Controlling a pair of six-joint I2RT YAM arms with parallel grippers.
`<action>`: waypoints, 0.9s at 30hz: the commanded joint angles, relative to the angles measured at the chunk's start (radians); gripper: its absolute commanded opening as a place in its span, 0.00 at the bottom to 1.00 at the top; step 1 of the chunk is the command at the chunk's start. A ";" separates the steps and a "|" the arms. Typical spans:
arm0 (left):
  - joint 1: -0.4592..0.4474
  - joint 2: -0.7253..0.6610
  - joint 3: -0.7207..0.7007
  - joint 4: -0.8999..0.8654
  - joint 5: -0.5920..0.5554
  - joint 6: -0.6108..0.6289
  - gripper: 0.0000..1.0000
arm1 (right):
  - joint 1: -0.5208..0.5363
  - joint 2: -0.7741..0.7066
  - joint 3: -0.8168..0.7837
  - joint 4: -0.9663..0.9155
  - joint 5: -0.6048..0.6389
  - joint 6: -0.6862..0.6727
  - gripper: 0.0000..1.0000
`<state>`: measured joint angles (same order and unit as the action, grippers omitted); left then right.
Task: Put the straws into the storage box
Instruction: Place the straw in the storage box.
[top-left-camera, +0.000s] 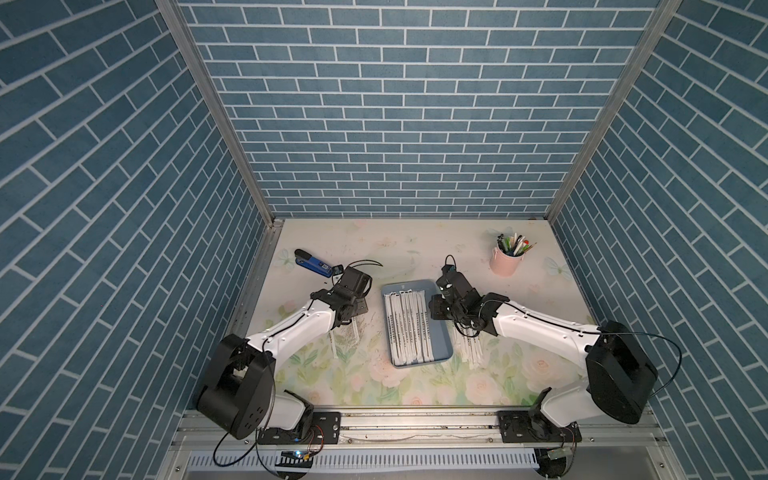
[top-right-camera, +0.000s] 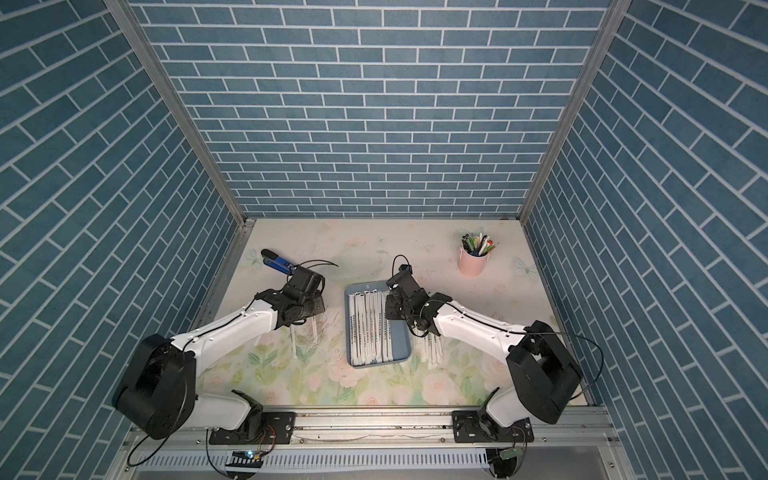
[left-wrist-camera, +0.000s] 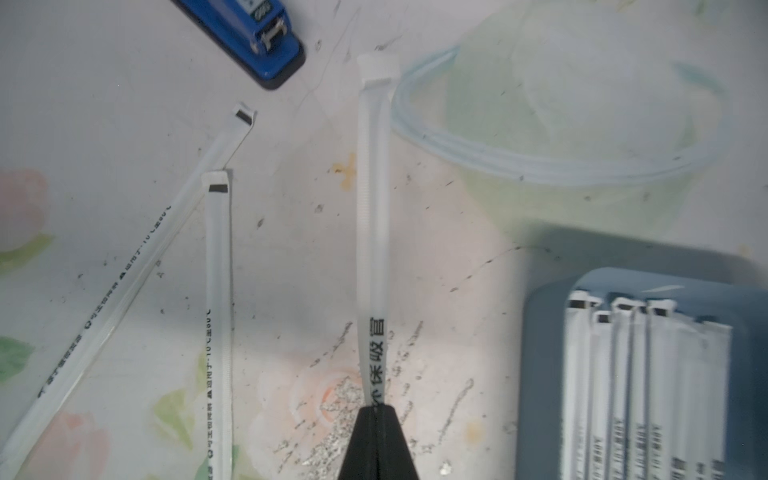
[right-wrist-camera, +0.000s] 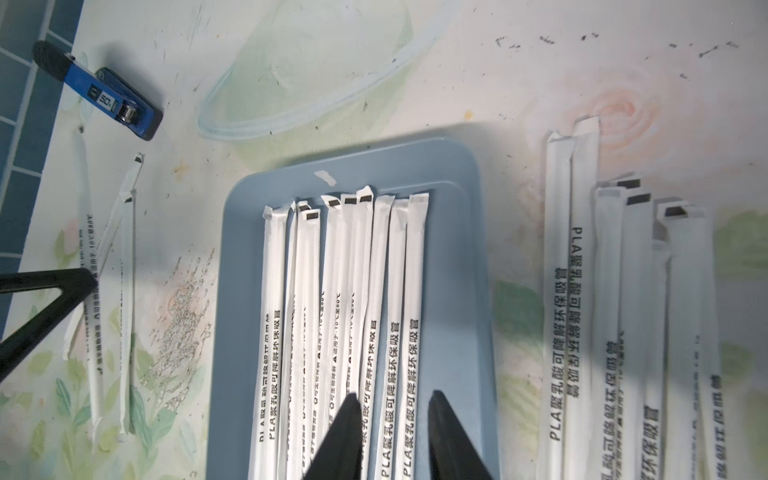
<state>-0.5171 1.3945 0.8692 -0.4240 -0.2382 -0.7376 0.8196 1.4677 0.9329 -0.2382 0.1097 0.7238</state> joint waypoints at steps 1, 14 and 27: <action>-0.079 -0.016 0.072 -0.080 -0.046 -0.100 0.00 | -0.037 -0.050 -0.018 -0.033 0.028 -0.045 0.29; -0.465 0.298 0.282 0.065 -0.065 -0.425 0.00 | -0.246 -0.193 -0.062 -0.095 0.009 -0.136 0.29; -0.501 0.511 0.376 0.082 -0.032 -0.403 0.00 | -0.267 -0.222 -0.124 -0.067 -0.025 -0.133 0.29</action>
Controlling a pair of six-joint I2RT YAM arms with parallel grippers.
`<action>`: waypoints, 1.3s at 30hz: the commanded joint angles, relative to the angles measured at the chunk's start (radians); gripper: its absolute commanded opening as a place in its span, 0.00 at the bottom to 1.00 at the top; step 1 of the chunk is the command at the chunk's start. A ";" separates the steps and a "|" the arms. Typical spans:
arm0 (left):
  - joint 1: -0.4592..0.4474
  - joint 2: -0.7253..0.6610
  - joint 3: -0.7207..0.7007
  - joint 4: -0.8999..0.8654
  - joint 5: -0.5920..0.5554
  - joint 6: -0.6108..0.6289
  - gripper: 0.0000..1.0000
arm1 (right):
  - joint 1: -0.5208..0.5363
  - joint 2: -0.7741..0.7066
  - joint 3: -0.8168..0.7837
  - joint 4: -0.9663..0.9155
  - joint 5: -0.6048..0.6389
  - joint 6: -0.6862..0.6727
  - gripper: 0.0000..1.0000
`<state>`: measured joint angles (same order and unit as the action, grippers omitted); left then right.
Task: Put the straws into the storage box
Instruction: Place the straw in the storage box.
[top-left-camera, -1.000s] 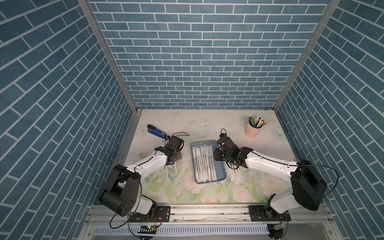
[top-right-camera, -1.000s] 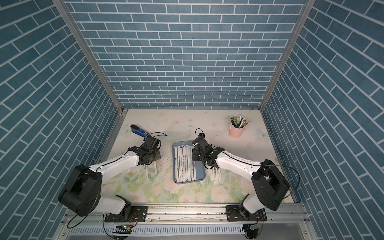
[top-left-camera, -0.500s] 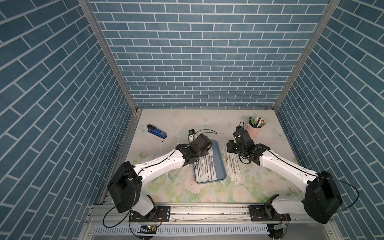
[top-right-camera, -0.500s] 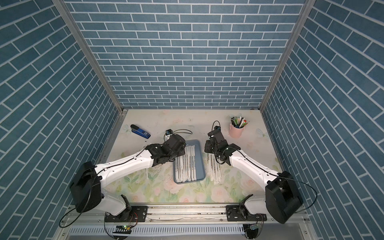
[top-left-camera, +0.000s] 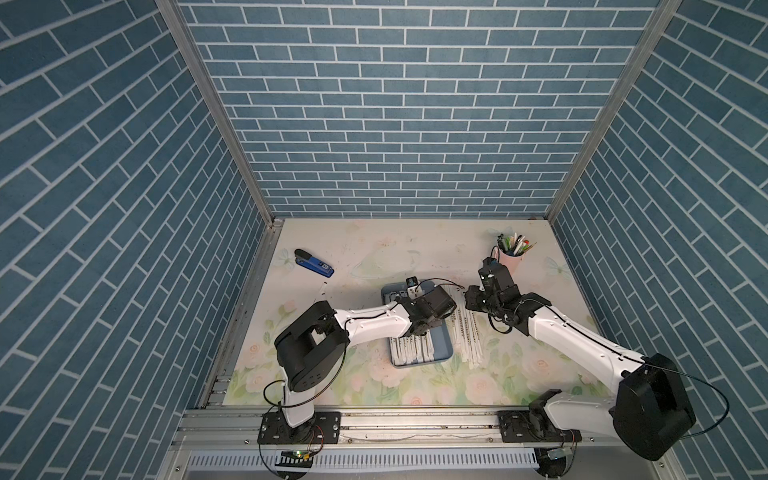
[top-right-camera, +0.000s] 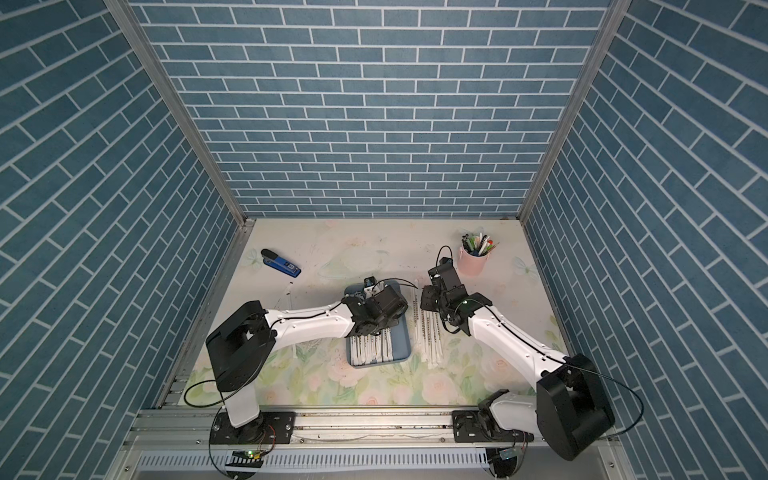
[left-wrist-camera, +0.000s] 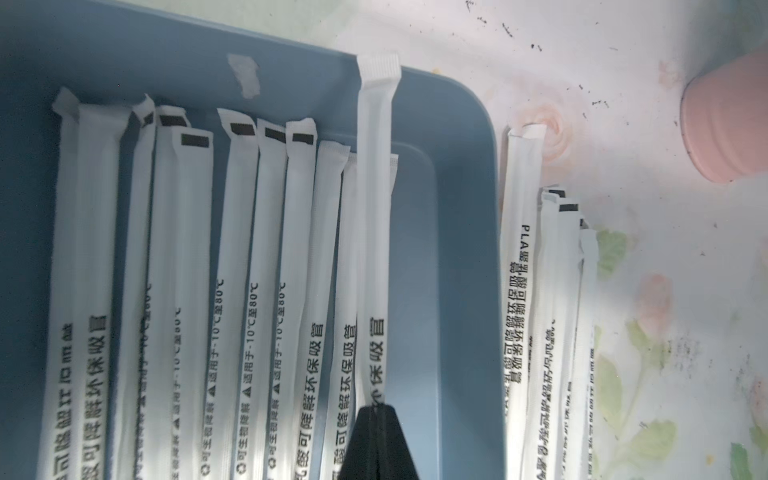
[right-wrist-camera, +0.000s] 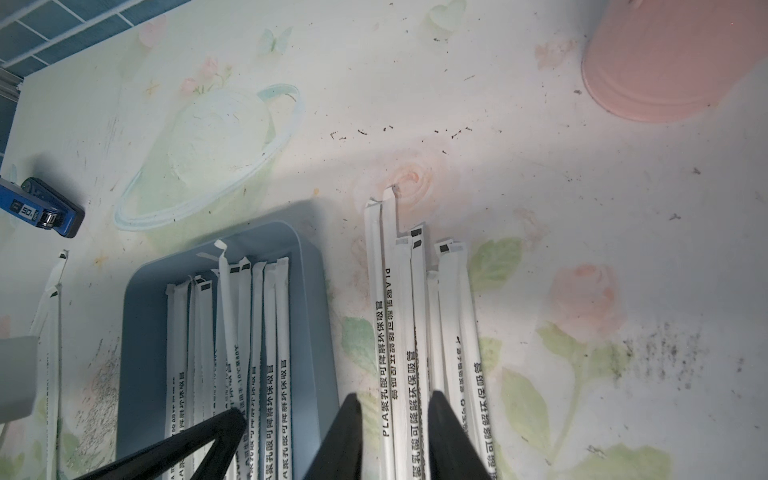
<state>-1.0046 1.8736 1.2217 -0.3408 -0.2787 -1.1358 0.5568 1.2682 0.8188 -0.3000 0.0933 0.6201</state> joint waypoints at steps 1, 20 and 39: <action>-0.018 0.044 0.035 -0.007 0.007 0.000 0.00 | -0.005 -0.021 -0.012 -0.003 -0.013 -0.030 0.29; -0.026 0.117 0.068 -0.014 0.021 0.044 0.07 | -0.006 -0.006 -0.017 0.009 -0.037 -0.027 0.29; -0.012 0.093 0.081 -0.012 0.019 0.082 0.16 | -0.006 0.019 -0.005 0.016 -0.086 -0.033 0.28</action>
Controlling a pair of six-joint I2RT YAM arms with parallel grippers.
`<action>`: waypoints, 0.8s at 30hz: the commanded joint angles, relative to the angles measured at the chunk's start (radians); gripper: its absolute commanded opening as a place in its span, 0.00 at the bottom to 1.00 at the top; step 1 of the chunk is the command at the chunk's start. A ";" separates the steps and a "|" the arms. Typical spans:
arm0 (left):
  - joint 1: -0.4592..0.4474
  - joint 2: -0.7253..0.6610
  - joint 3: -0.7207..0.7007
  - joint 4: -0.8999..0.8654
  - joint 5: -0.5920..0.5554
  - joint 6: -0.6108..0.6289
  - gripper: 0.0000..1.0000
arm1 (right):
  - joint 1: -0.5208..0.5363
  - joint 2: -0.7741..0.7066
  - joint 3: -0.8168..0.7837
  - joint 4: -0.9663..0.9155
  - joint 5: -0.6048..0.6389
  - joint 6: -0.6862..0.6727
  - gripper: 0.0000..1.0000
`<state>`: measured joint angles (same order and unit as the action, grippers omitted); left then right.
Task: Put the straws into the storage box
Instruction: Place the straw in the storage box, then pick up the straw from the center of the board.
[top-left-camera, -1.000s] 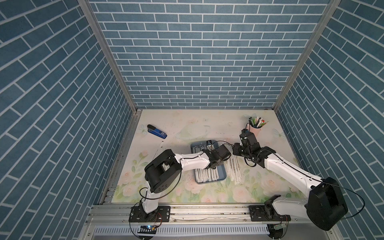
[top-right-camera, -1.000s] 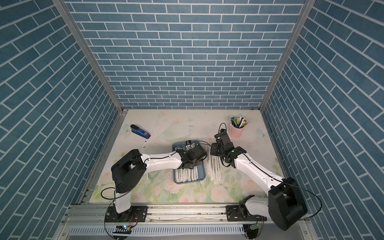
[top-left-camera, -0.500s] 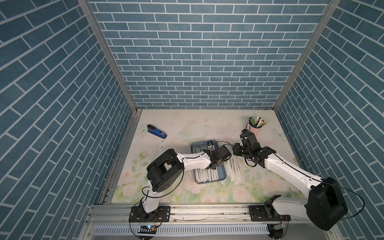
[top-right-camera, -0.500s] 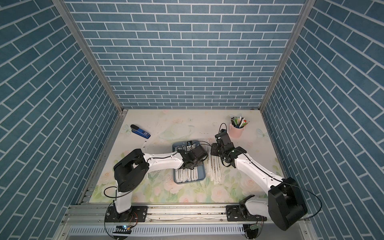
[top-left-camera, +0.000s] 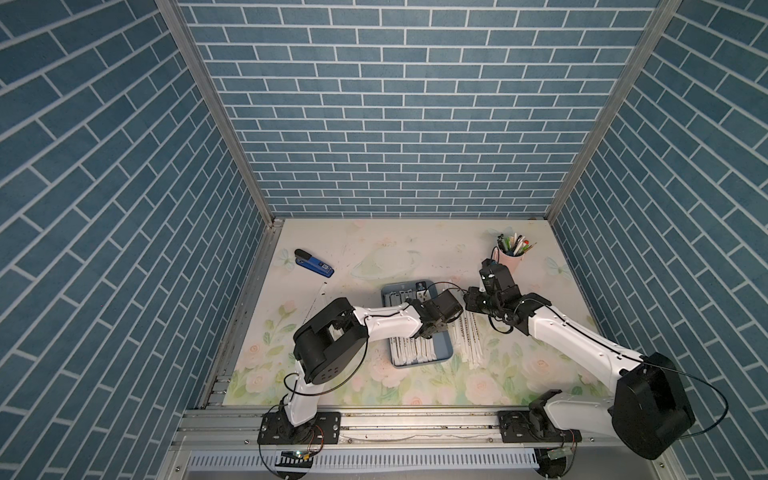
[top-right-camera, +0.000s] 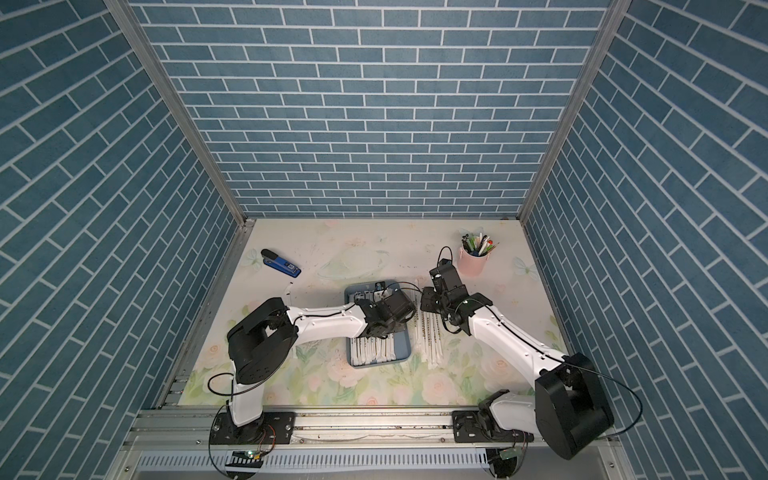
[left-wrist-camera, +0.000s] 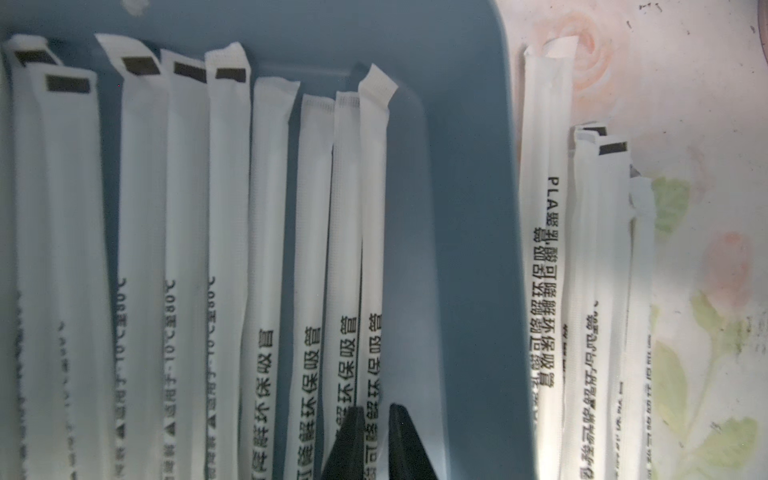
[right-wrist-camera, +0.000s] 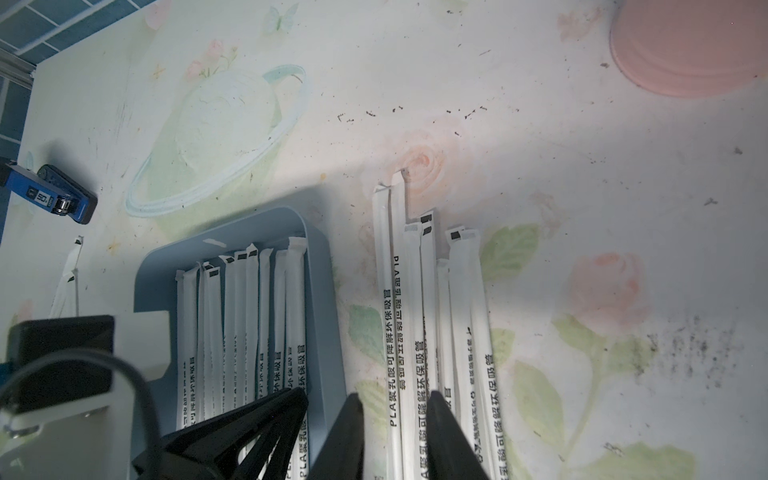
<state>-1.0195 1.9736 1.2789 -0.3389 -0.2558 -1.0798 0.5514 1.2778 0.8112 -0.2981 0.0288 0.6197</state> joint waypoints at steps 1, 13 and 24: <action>0.002 -0.014 0.030 -0.015 -0.007 0.032 0.17 | -0.001 0.011 0.004 0.010 -0.023 -0.035 0.28; 0.025 -0.356 -0.058 -0.086 -0.263 0.212 0.41 | -0.018 0.000 -0.042 -0.189 0.057 -0.148 0.25; 0.224 -0.842 -0.455 0.018 -0.342 0.320 0.62 | -0.060 0.049 -0.085 -0.225 -0.014 -0.213 0.26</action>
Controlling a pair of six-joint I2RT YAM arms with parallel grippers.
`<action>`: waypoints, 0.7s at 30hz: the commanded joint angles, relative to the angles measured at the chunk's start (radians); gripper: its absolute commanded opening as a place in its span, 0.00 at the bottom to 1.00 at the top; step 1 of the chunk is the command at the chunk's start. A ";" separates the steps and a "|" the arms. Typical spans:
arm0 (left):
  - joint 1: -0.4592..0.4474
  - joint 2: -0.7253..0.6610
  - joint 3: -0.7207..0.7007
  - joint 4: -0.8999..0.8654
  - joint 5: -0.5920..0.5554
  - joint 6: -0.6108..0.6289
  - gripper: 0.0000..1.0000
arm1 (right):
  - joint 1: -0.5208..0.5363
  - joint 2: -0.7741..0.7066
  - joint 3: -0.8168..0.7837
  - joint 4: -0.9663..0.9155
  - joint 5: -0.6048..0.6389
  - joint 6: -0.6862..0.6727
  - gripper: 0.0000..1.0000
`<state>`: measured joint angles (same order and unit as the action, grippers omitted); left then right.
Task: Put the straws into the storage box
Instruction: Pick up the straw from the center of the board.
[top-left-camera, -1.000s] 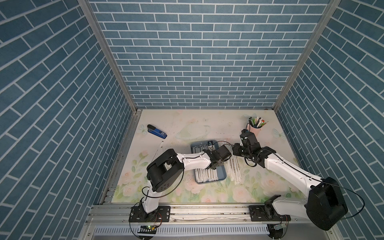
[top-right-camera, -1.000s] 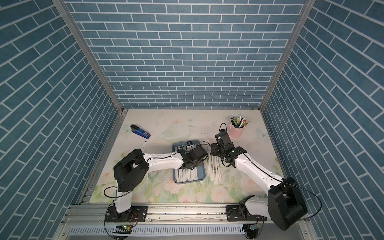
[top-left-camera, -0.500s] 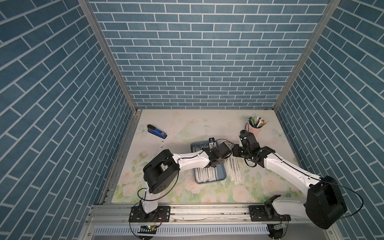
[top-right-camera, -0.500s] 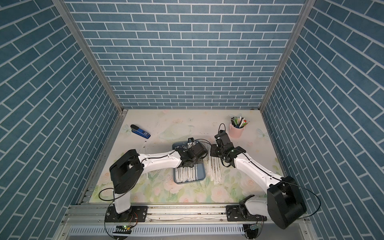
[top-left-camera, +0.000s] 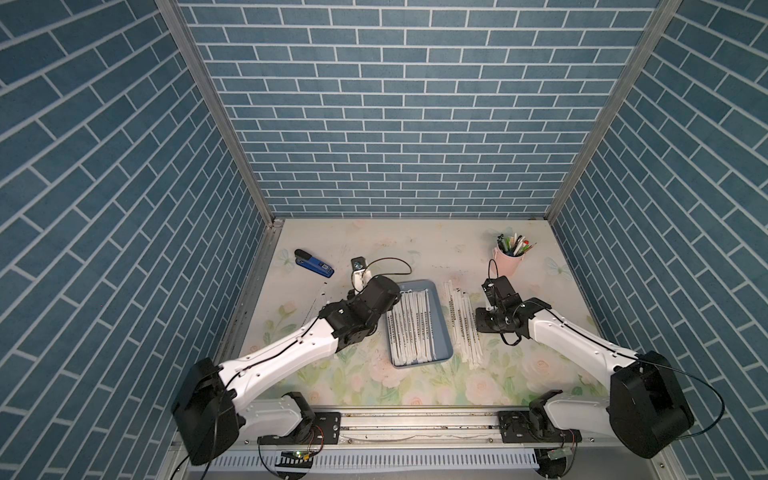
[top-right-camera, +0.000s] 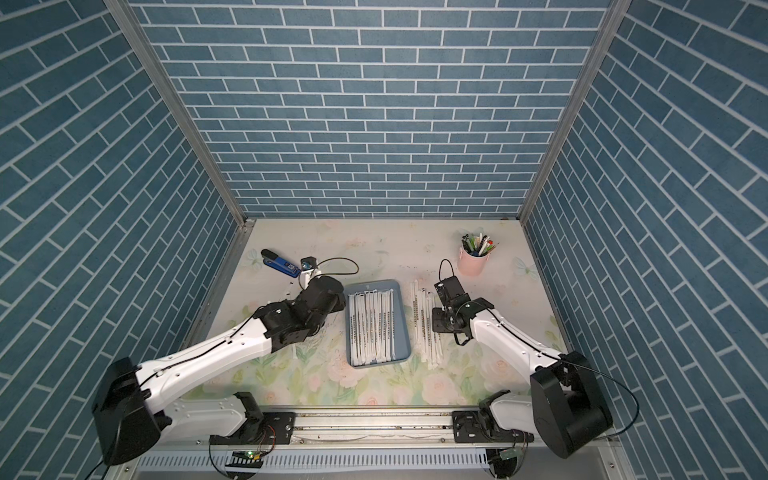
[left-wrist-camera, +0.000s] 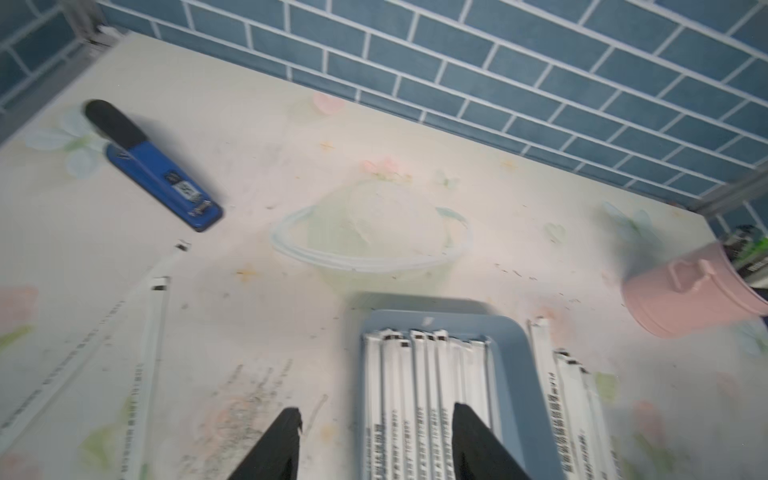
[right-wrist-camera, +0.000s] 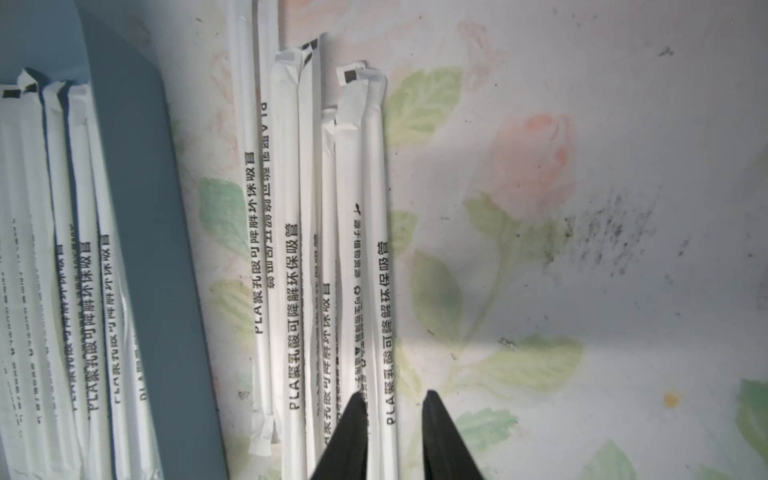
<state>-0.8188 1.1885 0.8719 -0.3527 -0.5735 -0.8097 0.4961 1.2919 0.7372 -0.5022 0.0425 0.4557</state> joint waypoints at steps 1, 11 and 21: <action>0.029 -0.073 -0.063 0.041 -0.022 0.051 0.62 | -0.005 0.044 -0.016 -0.012 -0.037 -0.049 0.26; 0.030 -0.045 -0.102 0.089 0.049 0.033 0.61 | -0.005 0.129 -0.010 0.051 -0.031 -0.057 0.19; 0.030 -0.022 -0.105 0.106 0.071 0.041 0.62 | -0.007 0.185 -0.018 0.092 -0.018 -0.057 0.21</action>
<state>-0.7914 1.1584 0.7773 -0.2554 -0.5087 -0.7860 0.4923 1.4582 0.7303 -0.4244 0.0128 0.4179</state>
